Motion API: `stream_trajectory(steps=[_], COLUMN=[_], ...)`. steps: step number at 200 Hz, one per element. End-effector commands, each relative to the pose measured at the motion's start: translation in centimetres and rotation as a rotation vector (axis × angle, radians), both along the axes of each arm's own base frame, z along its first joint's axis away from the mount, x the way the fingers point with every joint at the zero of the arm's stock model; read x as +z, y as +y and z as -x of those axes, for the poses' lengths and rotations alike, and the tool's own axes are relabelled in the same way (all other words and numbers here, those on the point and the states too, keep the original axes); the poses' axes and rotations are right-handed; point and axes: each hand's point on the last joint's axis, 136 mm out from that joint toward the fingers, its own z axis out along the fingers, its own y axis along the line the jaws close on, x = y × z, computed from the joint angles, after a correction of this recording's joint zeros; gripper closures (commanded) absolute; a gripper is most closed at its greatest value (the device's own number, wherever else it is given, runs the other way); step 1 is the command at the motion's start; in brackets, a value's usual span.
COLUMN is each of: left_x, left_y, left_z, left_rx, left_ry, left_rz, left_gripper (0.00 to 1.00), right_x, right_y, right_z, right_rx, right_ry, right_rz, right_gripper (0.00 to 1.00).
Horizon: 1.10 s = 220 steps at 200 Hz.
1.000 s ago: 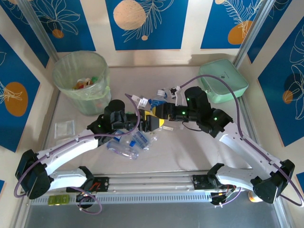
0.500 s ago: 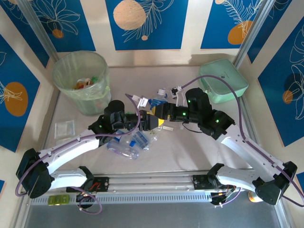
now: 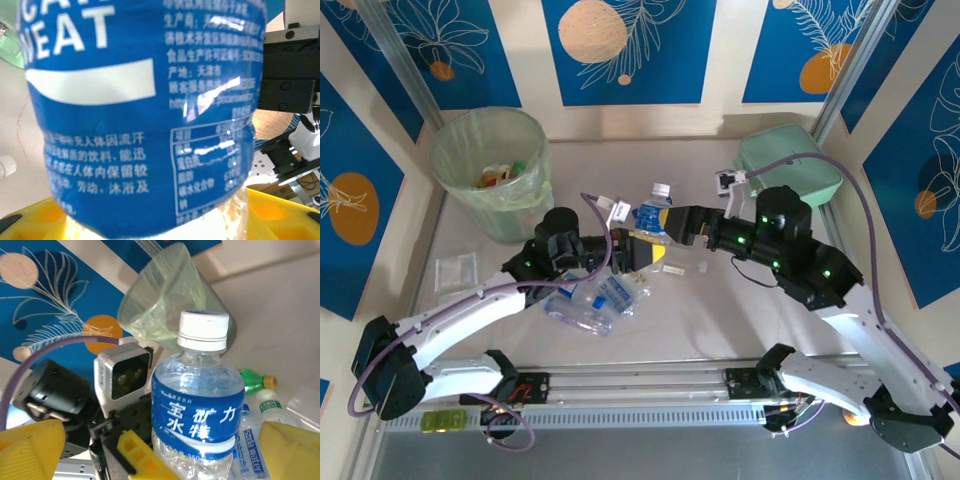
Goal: Put the plastic bottles in the bin
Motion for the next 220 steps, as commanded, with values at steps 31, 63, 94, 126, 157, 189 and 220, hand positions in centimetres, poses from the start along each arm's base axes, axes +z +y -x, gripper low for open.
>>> stream_trajectory(steps=[31, 63, 94, 126, 157, 189, 220], left_x=[3.9, 3.5, 4.2, 5.2, 3.9, 2.3, 0.3], left_y=[3.5, 9.7, 17.2, 23.4, 29.5, 33.3, 35.5], left_z=[-4.9, -11.2, -16.2, -19.8, -23.0, -26.2, -28.1], left_rx=[0.217, 0.538, 0.837, 1.073, 1.274, 1.355, 1.416], left_ry=[-0.024, 0.118, 0.258, 0.336, 0.473, 0.572, 0.667], left_rz=[-0.055, -0.165, -0.208, -0.278, -0.247, -0.215, -0.24], left_gripper=[0.54, 0.57, 0.62, 0.63, 0.72, 0.71, 0.7], right_x=[1.0, -0.8, -2.1, -3.5, -5.0, -6.5, -8.0], right_y=[-2.9, -4.2, -5.1, -6.2, -6.2, -6.1, -6.3], right_z=[0.9, 1.1, 1.7, 1.3, 0.7, 0.2, -0.3], right_rx=[-0.071, -0.113, -0.124, -0.172, -0.183, -0.188, -0.205], right_ry=[-0.09, -0.083, -0.078, -0.068, -0.026, 0.013, 0.039], right_rz=[0.029, 0.065, 0.057, 0.084, 0.087, 0.094, 0.108], right_gripper=[0.01, 0.02, 0.02, 0.03, 0.03, 0.03, 0.03])
